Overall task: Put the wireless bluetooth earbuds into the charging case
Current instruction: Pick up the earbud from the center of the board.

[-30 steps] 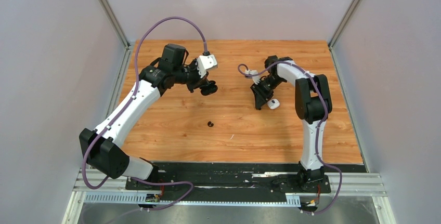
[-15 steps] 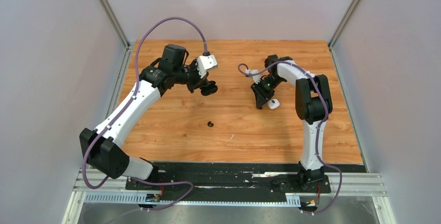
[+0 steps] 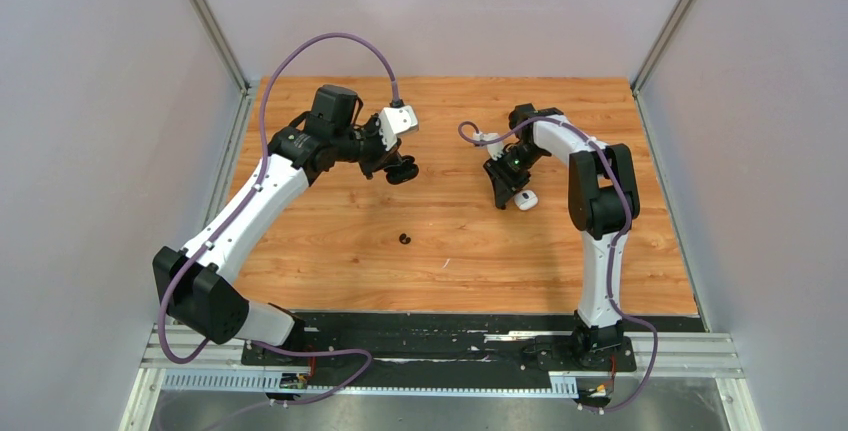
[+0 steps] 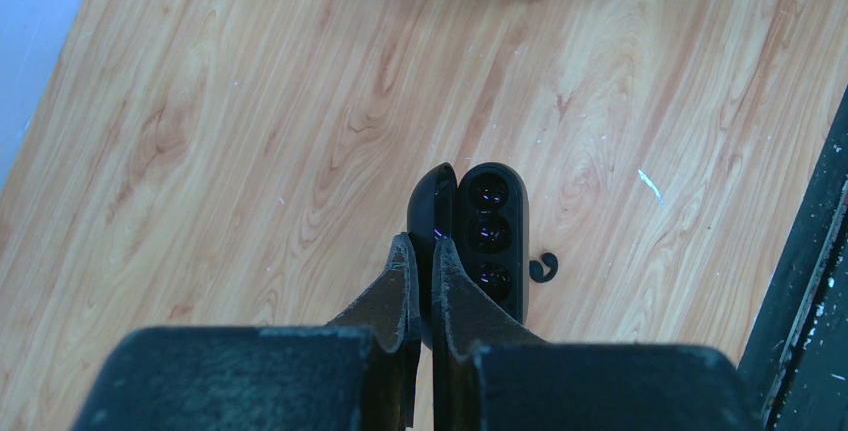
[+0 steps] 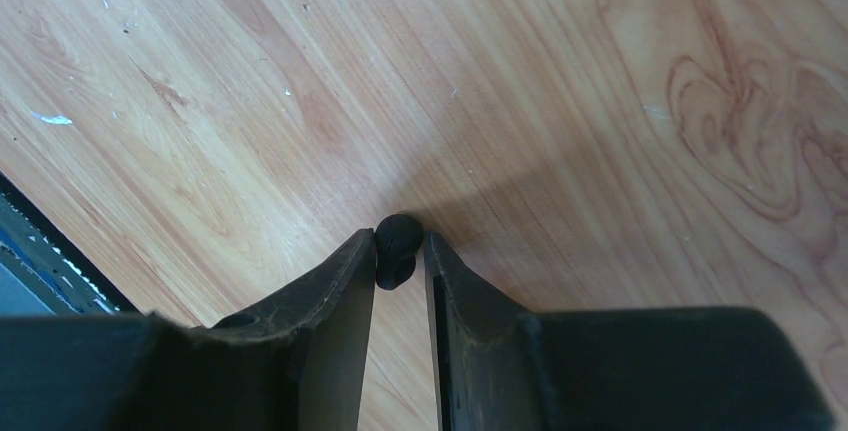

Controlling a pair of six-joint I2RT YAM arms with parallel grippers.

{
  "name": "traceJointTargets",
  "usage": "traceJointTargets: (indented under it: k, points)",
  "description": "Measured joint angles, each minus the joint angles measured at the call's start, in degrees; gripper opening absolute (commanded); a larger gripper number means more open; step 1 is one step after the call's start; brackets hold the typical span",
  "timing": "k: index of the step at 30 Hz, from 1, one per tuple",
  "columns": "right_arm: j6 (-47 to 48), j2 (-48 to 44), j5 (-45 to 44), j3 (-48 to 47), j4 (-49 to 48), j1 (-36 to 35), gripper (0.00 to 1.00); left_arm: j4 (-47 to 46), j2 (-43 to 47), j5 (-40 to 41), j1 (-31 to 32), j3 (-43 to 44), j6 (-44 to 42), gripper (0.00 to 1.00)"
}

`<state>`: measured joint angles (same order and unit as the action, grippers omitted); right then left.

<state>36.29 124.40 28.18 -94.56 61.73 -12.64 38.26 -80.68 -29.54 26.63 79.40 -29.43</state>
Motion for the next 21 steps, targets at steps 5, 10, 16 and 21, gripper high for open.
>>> traceJointTargets:
  k: [5,10,16,21]
  points:
    - [-0.3,-0.1,-1.0,0.0,-0.2,0.0,0.26,0.0,0.0,0.0,0.0,0.0,0.0,0.00]
    - [-0.3,-0.4,-2.2,0.0,-0.3,0.0,0.27,0.0,0.0,0.0,0.0,0.0,0.0,0.00]
    - [-0.3,-0.7,-4.0,0.0,-0.7,0.0,0.31,0.0,0.0,-0.1,0.0,0.0,0.0,0.00]
    - [-0.3,-0.8,-4.4,0.0,-0.8,0.0,0.30,0.0,0.0,-0.2,0.0,0.0,0.0,0.00]
